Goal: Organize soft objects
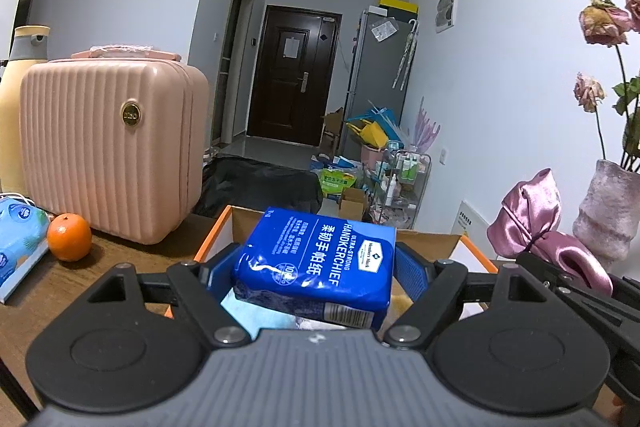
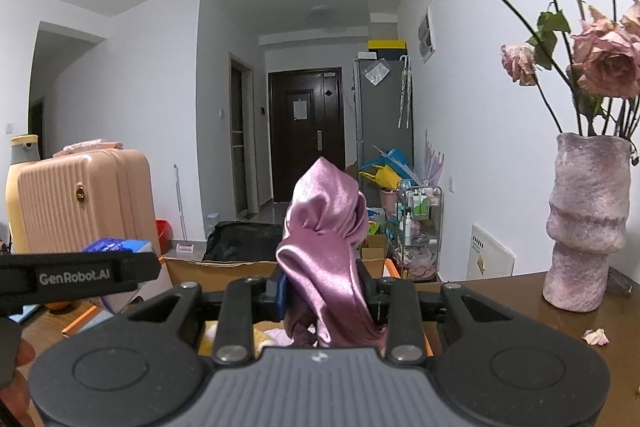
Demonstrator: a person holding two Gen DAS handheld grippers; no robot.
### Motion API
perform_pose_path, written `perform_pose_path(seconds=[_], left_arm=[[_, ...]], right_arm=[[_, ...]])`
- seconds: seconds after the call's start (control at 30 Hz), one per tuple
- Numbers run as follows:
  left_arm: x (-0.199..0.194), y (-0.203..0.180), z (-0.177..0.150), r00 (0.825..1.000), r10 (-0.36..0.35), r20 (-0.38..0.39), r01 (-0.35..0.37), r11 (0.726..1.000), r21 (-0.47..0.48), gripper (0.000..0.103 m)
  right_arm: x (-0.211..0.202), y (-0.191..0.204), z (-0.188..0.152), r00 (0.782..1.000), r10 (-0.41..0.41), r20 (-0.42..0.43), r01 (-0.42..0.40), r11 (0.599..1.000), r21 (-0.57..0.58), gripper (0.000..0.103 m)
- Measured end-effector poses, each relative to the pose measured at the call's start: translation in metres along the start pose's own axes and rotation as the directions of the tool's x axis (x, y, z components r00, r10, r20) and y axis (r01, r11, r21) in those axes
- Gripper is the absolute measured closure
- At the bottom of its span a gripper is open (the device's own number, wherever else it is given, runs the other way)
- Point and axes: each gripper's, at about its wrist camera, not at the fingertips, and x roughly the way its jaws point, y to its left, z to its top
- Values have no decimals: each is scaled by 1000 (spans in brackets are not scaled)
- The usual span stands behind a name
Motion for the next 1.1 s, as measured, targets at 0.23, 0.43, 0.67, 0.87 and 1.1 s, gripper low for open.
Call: perform_pose_path(seconds=[0.23, 0.43, 0.67, 0.87, 1.1], left_arm=[[15, 0, 5, 1000, 10, 4, -10, 1000, -7, 22], [29, -1, 10, 1000, 18, -2, -18, 1000, -19, 22], [44, -3, 15, 999, 32, -14, -32, 999, -19, 22], [61, -5, 16, 998, 44, -52, -45, 999, -11, 22], [87, 1, 16, 989, 81, -122, -84, 996, -23, 22]], right_arm=[[18, 1, 6, 999, 11, -31, -12, 1000, -12, 73], [39, -1, 11, 996, 17, -85, -18, 1000, -16, 73], [57, -6, 14, 990, 21, -138, -26, 999, -33, 73], [78, -10, 13, 980, 18, -200, -27, 999, -43, 73], [98, -11, 10, 963, 19, -268, -31, 999, -39, 73]])
